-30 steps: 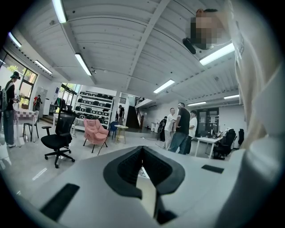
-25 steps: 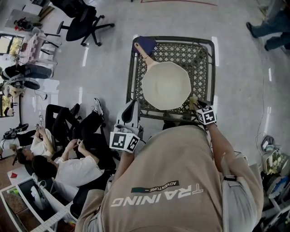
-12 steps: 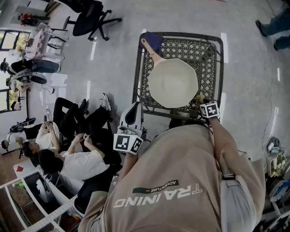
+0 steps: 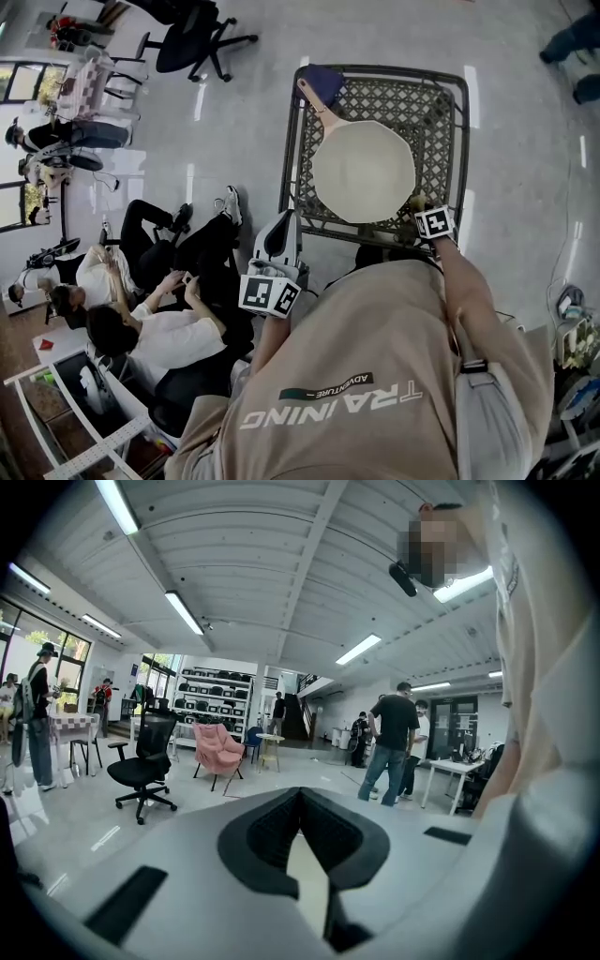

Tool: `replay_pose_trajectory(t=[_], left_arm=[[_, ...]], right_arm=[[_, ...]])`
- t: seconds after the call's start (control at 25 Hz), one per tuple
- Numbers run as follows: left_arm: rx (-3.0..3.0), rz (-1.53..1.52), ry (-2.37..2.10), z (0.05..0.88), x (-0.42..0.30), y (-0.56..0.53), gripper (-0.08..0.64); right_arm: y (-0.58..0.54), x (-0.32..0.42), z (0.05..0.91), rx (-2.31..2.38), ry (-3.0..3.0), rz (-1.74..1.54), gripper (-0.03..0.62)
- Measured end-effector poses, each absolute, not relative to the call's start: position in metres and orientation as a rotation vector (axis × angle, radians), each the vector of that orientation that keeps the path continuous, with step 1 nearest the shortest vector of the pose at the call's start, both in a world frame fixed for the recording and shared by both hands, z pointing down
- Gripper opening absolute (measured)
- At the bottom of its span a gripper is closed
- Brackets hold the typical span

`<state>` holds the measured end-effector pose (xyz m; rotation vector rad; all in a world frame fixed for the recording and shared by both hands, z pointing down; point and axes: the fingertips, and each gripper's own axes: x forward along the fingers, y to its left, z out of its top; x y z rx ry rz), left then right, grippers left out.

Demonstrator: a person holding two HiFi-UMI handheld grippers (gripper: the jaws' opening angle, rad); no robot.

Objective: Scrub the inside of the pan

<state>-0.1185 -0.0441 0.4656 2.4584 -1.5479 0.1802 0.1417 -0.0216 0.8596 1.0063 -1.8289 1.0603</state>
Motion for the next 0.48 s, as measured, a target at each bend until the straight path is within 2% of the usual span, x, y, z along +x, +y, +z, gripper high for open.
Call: replay_pose_trajectory(t=[0.48], left_arm=[[2.423, 0.181, -1.509, 0.480, -0.103, -0.038, 0.017]], right_arm=[[-0.014, 0.137, 0.842, 0.964, -1.978, 1.082, 0.101]])
